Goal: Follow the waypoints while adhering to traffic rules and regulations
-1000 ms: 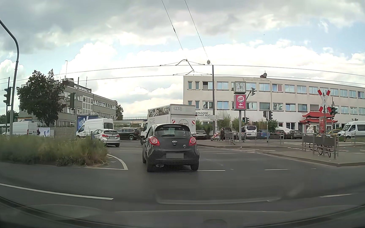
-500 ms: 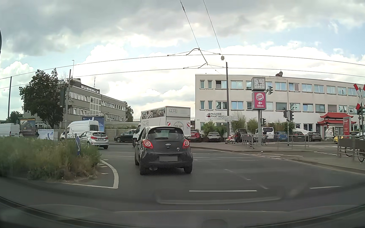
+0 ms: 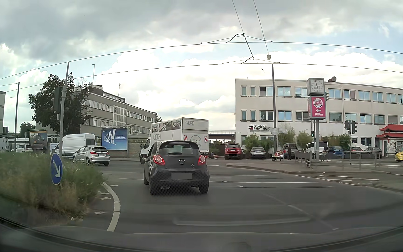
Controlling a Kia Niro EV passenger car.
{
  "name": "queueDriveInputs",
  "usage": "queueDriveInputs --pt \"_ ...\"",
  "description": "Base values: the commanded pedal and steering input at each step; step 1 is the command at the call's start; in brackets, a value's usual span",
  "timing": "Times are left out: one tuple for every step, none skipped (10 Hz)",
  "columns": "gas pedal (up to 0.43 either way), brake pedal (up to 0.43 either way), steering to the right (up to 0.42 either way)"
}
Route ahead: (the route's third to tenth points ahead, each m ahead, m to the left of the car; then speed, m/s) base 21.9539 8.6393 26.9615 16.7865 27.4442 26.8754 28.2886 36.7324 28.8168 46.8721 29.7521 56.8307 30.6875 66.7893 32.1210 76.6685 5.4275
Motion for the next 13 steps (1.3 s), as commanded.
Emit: queueDriveInputs --pt "0.067 0.030 -0.127" --pt "0.067 0.030 -0.130" --pt "0.047 0.030 -0.133" --pt "0.039 0.030 -0.134" --pt "0.000 0.030 -0.134" --pt "0.000 0.030 -0.135" --pt "0.000 0.030 -0.135" --pt "0.000 0.030 -0.135" --pt "0.000 0.030 -0.138" --pt "0.000 0.030 -0.142" --pt "0.000 0.030 -0.145" --pt "0.000 0.030 -0.148" --pt "0.000 0.030 -0.149"
